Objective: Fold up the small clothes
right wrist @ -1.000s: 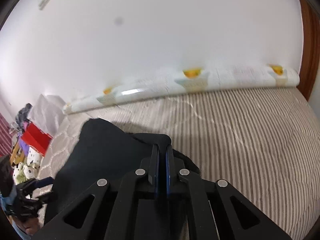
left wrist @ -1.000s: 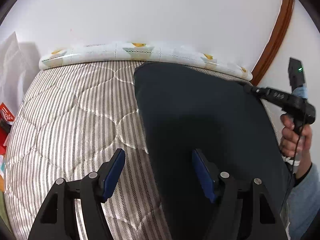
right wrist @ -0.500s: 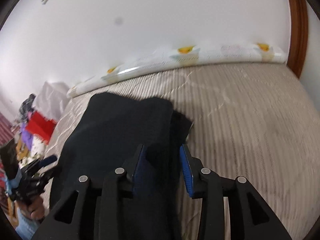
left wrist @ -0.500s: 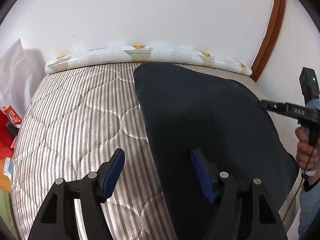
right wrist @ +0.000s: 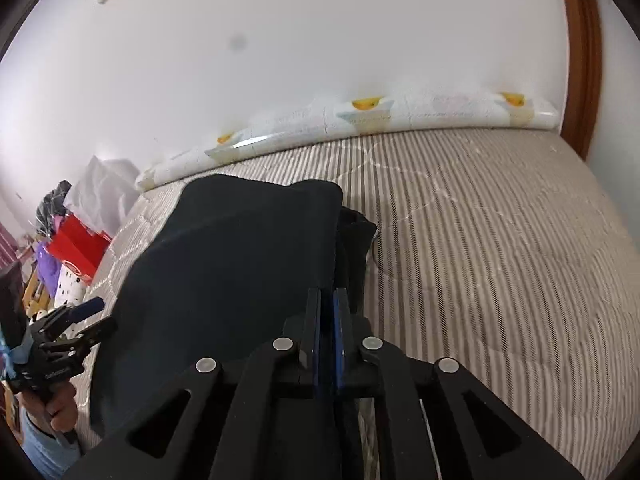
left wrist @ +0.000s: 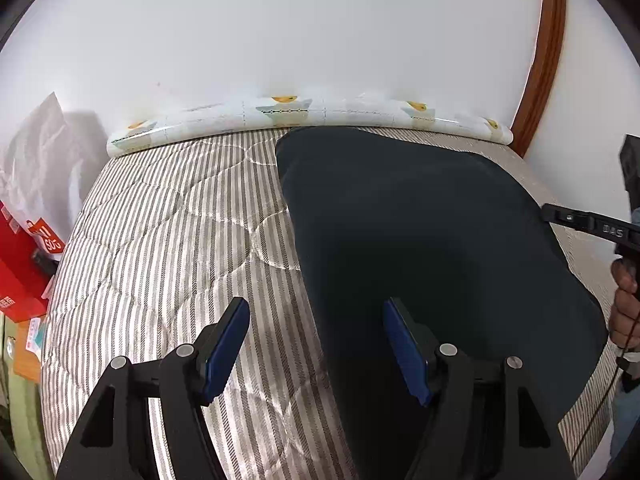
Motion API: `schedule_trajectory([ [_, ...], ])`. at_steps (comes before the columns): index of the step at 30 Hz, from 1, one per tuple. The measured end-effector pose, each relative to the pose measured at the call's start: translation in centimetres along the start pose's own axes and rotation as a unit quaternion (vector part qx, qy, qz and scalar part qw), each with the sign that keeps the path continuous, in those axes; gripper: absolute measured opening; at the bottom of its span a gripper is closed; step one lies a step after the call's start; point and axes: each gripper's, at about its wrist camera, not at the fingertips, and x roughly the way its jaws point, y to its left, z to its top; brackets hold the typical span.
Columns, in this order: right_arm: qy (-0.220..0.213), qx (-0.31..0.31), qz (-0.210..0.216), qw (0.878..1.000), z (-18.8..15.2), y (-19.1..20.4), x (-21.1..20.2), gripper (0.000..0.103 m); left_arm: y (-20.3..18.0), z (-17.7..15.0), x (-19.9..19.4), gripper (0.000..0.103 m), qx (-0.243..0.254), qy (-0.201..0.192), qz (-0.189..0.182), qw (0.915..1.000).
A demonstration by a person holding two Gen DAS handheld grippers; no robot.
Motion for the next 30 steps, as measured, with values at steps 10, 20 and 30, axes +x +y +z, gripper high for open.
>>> schedule_trajectory([
  [10, 0.007, 0.020, 0.015, 1.000, -5.3, -1.2, -4.7, 0.025, 0.1, -1.6, -1.5, 0.067, -0.021, 0.003, -0.024, 0.9995],
  [20, 0.026, 0.030, 0.041, 0.998, -7.1, -1.1, -2.5, 0.008, 0.0, -2.2, -1.8, 0.067, -0.030, 0.010, -0.032, 0.9990],
  [30, -0.033, 0.074, 0.063, 0.995, -8.1, -2.9, -4.0, 0.003, -0.4, -2.7, -2.4, 0.070, -0.025, 0.011, -0.024, 0.9994],
])
